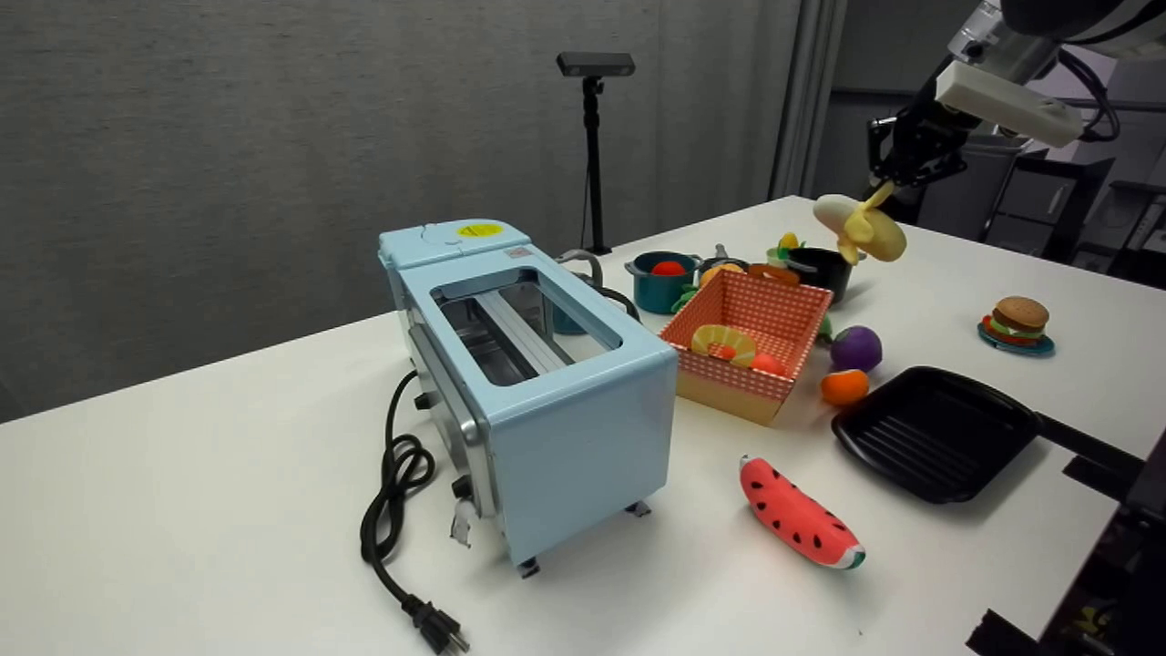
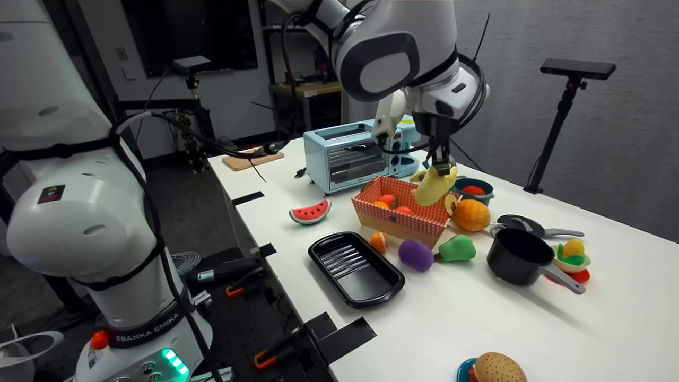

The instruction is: Remove the banana plush toy from the box and place it on the table

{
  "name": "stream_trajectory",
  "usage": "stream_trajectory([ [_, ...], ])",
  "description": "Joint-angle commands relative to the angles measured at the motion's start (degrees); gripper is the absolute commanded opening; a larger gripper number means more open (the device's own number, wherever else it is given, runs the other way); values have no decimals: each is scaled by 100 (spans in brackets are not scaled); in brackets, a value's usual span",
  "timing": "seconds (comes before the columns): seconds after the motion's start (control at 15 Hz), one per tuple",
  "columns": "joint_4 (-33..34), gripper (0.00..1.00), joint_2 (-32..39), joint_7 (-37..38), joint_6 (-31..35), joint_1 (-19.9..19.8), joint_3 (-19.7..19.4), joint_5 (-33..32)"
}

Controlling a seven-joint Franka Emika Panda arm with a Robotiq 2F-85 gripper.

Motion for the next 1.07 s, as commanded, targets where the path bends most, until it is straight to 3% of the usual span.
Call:
stream_trajectory([
  [0.0, -352, 1, -349, -251, 95, -64, 35, 197],
  [0.73, -753, 1, -538, -464, 117, -16, 81, 247],
  [0.8, -763, 29, -540, -480, 96, -7, 81, 281],
  [0.87, -771, 29, -535, -477, 76, -4, 86, 297],
  [1.0, -778, 43, -525, -496, 48, 3, 96, 311],
])
